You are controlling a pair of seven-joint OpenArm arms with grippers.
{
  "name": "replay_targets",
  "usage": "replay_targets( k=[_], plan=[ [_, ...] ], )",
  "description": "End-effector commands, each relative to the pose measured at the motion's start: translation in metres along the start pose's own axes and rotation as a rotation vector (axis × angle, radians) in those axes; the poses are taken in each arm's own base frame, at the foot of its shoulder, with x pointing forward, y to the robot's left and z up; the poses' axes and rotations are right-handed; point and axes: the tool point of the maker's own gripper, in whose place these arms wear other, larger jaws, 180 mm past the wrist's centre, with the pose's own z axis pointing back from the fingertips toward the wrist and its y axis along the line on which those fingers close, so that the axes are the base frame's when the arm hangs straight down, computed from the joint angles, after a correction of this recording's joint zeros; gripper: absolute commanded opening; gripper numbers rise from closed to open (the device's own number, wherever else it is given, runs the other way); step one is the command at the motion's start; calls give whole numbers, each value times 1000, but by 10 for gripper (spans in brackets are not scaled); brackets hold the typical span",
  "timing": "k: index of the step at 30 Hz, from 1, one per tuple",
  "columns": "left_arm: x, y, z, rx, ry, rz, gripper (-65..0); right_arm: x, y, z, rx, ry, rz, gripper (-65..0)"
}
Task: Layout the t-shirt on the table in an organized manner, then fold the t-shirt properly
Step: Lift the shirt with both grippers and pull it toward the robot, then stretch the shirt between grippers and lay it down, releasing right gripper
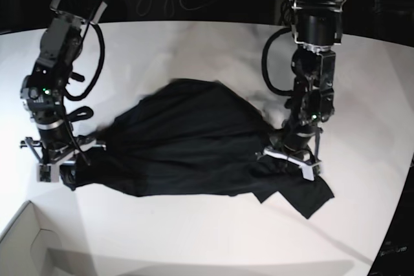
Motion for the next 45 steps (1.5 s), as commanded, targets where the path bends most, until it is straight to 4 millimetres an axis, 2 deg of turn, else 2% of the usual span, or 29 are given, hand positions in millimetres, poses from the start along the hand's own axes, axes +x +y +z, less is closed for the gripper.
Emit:
replay_targets(
  k=[1,3,8,11,19,22,25,28,30,33,35,37,40,45],
  plan=[
    [36,-13,3,-33,-97,-7,-650,23,-2,-1,-2,-76,0,-650],
    [50,-20,12,-52,-141,-20,-649,27,-4,-2,-4,-85,3,-650],
    [100,-49,39,-124,-289,-50,-648,47,-16,-4,-25,-126,25,-650],
    [119,-58,43,-140,-331,-59,-648,58,-22,-8,-34,-147,35,-650],
    [167,-76,31,-165,-397,-55,-648,75,-35,-31,-42,-156,20,-650],
    [181,-79,19,-160,-397,-48,-648,73,-38,-39,-44,-137,17,-650],
    [191,-78,-1,-142,-368,-34,-648,67,-47,-51,-73,-93,48,-650],
    [205,-85,-16,-141,-353,-21,-648,74,-53,-58,-90,-93,48,-650],
    [214,-91,-21,-147,-350,-24,-648,84,-65,-57,-117,-114,23,-650],
    [226,-105,-17,-172,-375,-23,-648,100,-81,-55,-154,-151,-7,-650],
    [241,-115,-3,-198,-423,-29,-648,101,-93,-52,-176,-151,3,-650],
    [237,-112,10,-206,-451,-35,-648,100,-99,-50,-187,-147,10,-650],
    [239,-113,42,-230,-525,-65,-648,88,-105,-46,-197,-121,31,-650],
    [202,-93,72,-218,-527,-103,-648,77,-105,-44,-195,-101,36,-650]
  ],
)
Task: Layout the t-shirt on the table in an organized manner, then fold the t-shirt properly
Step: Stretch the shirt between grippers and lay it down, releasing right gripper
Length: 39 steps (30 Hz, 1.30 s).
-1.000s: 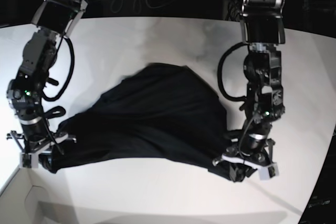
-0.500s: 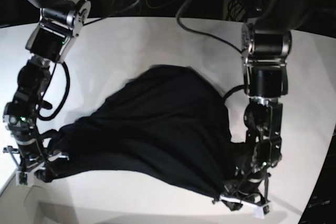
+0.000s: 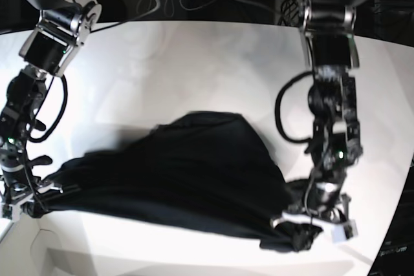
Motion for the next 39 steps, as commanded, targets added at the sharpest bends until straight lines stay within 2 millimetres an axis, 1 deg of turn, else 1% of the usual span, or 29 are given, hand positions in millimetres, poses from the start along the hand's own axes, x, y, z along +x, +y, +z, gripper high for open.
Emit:
replay_targets(
  k=[1,4,7,9,11,12,14,16,18,19,23,26,29,32,36,39],
  plan=[
    [26,-4,7,-21,-84,-15,-648,26,-9,2,-19,-77,4,-650],
    [23,18,38,32,-99,-13,-648,24,-8,2,-17,-73,4,-650],
    [27,32,68,74,-124,-19,-648,24,-8,2,-14,-75,6,-650],
    [31,39,89,98,-140,-32,-648,32,-9,7,-20,-98,17,-650],
    [32,42,109,117,-149,-41,-648,33,-5,17,-19,-115,36,-650],
    [30,44,116,124,-144,-46,-648,37,-3,22,-20,-130,38,-650],
    [25,47,127,138,-128,-51,-648,50,5,32,-17,-176,34,-650],
    [15,50,136,143,-103,-35,-648,50,9,47,-21,-193,47,-650],
    [7,66,150,175,-80,22,-648,53,16,65,-21,-222,64,-650],
    [6,77,158,197,-76,58,-648,53,23,73,-13,-233,67,-650],
    [8,108,184,261,-91,160,-648,46,45,98,28,-241,98,-650],
    [9,122,196,296,-97,186,-648,36,60,104,62,-224,101,-650],
    [9,124,198,303,-97,192,-648,32,62,104,70,-213,102,-650],
    [10,123,197,297,-101,193,-648,34,64,104,70,-219,93,-650],
    [14,122,197,292,-115,190,-648,49,62,103,61,-253,92,-650],
    [15,125,200,304,-119,186,-648,52,62,103,60,-262,93,-650]
  ],
)
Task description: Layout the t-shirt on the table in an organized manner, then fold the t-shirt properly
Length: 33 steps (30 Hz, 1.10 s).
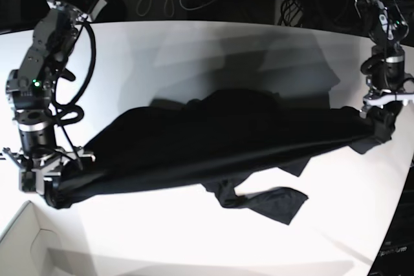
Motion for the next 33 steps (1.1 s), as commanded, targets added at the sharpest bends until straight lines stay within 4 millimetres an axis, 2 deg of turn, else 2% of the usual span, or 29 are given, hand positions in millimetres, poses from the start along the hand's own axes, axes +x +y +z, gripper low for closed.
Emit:
replay_targets(
  k=[1,6,8,14,17,24,33],
  plan=[
    [18,-2,3,-10,-61,-2,-648,19,-8,1,-21,-64,10,-650],
    [23,6,4,12,-71,-6,-648,14,-10,2,-23,-50,16,-650],
    [23,7,4,14,-69,-8,-648,5,-8,5,-18,-30,21,-650],
    [20,10,4,22,-59,-16,-648,-2,-6,8,-13,-13,18,-650],
    [12,15,6,36,-34,-18,-648,-9,-5,11,-8,7,20,-650],
    [2,34,3,73,3,-24,-648,-12,-4,12,-6,12,21,-650],
    [7,33,0,62,3,-47,-648,-13,-3,12,-3,16,19,-650]
  ],
)
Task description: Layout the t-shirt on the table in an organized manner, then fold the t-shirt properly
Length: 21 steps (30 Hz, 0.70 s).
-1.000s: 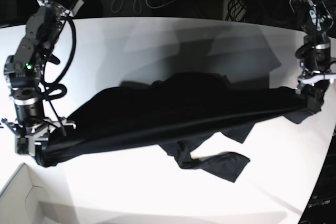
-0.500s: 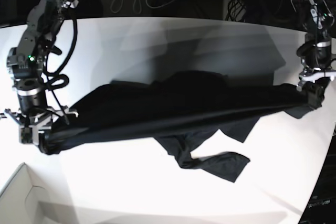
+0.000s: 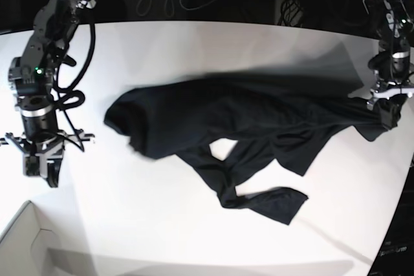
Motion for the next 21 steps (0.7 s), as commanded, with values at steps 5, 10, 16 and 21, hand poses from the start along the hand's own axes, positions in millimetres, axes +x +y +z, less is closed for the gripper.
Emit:
replay_targets(
  k=[5,10,16,21],
  plan=[
    [10,-17,-5,-51,-37,-4,-648,18,-6,0,-19,-63,-4,-650],
    [7,-32,-11,-95,-23,-13,-648,18,-5,-1,-17,-62,-4,-650],
    [13,-40,-16,-113,-43,-6,-648,16,-5,-1,-17,-56,-5,-650],
    [15,-40,-20,-114,-51,1,-648,16,-5,-2,-17,-54,-7,-650]
  ],
)
